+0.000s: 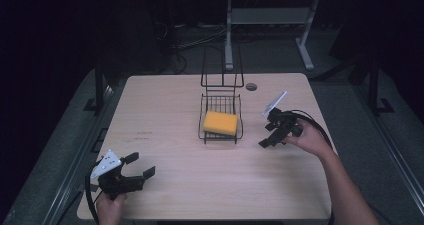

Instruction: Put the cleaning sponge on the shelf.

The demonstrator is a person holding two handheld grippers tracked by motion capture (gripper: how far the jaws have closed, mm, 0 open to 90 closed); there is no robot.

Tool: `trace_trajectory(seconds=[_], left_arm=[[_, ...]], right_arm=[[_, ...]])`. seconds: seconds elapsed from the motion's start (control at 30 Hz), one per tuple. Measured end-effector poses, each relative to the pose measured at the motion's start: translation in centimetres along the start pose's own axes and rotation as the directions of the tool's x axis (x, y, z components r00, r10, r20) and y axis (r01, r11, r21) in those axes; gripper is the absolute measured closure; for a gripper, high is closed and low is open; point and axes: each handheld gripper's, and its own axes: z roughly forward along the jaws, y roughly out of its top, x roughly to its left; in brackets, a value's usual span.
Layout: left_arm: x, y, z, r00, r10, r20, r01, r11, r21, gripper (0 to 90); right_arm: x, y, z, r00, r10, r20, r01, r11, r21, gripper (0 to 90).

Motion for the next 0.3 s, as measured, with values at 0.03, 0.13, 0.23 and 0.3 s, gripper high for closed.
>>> trace_trajectory(seconds=[0.03, 0.13, 0.23, 0.3], left_arm=[[0.0, 0.0, 0.0, 1.0000, 0.001, 0.000, -0.001, 1.0000, 0.001, 14.1], [-0.1, 0.0, 0.0, 1.0000, 0.005, -0.001, -0.005, 1.0000, 0.005, 14.1], [-0.1, 0.0, 0.0, 1.0000, 0.008, 0.002, -0.008, 1.0000, 0.006, 14.1], [-0.1, 0.1, 0.0, 0.9999, 0.010, 0.000, -0.010, 0.9999, 0.005, 14.1]], right_arm=[[0.1, -0.2, 0.0, 1.0000, 0.000, 0.003, 0.000, 1.000, 0.002, 18.6], [0.4, -0.9, -0.1, 1.0000, 0.004, 0.006, -0.004, 1.000, 0.004, 18.6], [0.8, -1.7, -0.2, 0.9999, 0.007, 0.009, -0.007, 1.000, 0.004, 18.6], [1.2, -2.1, -0.4, 0.9998, 0.007, 0.019, -0.007, 1.000, 0.001, 18.3]])
